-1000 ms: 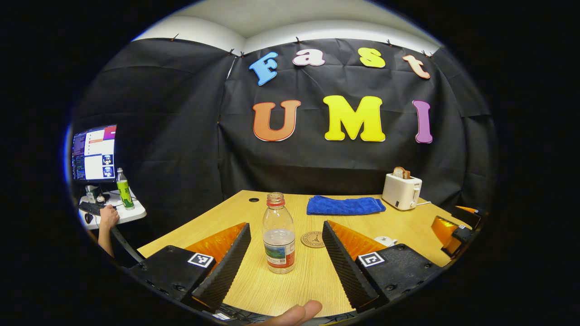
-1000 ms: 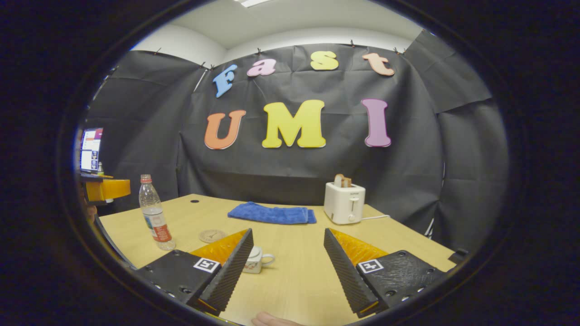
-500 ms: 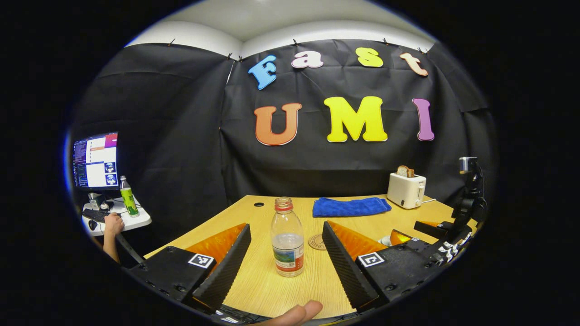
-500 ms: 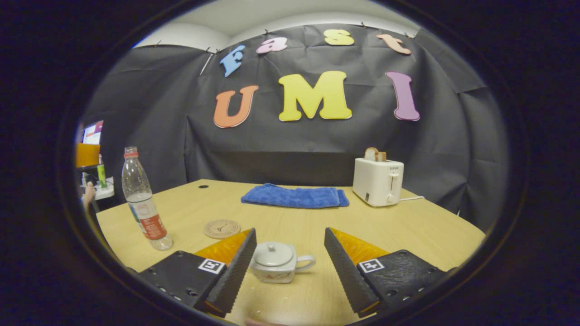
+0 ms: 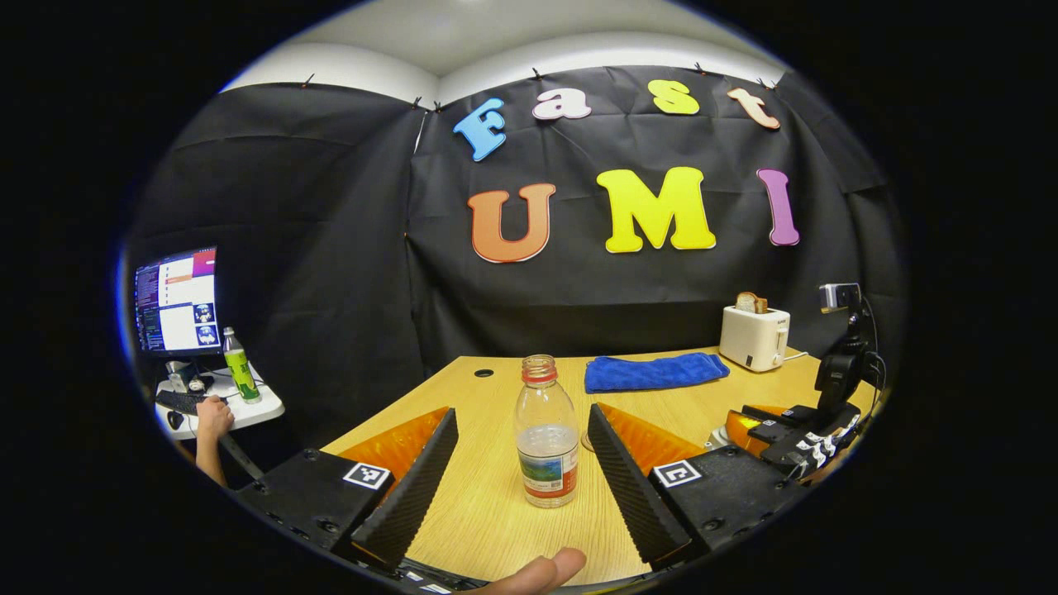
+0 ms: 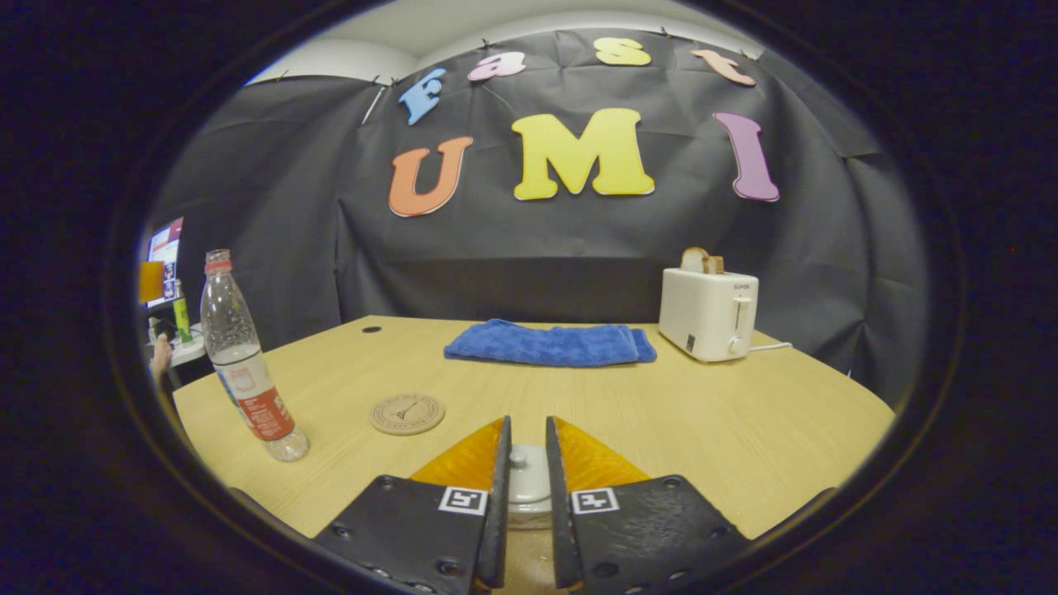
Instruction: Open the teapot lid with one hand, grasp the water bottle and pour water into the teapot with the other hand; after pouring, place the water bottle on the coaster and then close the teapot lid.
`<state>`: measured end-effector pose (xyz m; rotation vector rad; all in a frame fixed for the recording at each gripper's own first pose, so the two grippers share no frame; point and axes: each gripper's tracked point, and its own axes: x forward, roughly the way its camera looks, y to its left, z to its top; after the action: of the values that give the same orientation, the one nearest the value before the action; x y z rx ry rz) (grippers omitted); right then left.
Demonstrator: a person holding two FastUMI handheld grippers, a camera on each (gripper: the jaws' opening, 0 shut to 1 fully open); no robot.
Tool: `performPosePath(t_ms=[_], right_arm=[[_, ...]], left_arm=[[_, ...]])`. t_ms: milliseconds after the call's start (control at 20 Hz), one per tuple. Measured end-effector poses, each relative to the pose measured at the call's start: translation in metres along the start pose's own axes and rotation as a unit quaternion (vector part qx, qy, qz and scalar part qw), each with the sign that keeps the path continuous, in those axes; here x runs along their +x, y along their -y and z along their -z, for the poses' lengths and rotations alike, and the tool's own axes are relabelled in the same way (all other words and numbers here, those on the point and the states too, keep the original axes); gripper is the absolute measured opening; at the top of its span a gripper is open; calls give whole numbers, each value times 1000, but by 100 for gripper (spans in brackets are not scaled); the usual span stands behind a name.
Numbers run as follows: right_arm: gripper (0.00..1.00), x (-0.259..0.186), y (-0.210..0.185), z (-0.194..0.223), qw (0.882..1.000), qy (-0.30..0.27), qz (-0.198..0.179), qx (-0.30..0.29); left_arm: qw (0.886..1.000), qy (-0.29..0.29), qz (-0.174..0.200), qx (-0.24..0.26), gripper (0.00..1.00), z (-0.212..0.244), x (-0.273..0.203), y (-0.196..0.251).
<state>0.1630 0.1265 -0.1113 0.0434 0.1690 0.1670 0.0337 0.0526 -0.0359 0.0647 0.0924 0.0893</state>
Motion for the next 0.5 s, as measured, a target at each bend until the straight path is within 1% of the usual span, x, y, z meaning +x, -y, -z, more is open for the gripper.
performPosePath(t_ms=[50,100,150,200,250,300,350,450,500], right_arm=[[19,2,-1,2,1000,-3,-2,-2],[23,4,-3,5,1000,1,-7,0],[14,4,-4,8,1000,0,-7,5],[8,4,-4,-1,1000,1,-11,1],[5,5,-2,1,1000,3,-12,-8],[6,2,-5,1,1000,4,-13,-10],[1,3,-3,-1,1000,7,-15,-8],[1,3,-5,-2,1000,9,-20,-8],[2,1,-3,-3,1000,10,-16,-9]], left_arm=[[1000,-1,3,0,99,0,1,2],[1000,0,6,0,99,0,1,3],[1000,2,10,0,99,0,2,5],[1000,3,16,-2,99,0,3,6],[1000,6,22,-1,99,0,4,9],[1000,6,26,0,99,2,6,9],[1000,5,28,2,99,4,8,9],[1000,2,29,8,99,9,13,9],[999,-1,30,10,99,13,15,9]])
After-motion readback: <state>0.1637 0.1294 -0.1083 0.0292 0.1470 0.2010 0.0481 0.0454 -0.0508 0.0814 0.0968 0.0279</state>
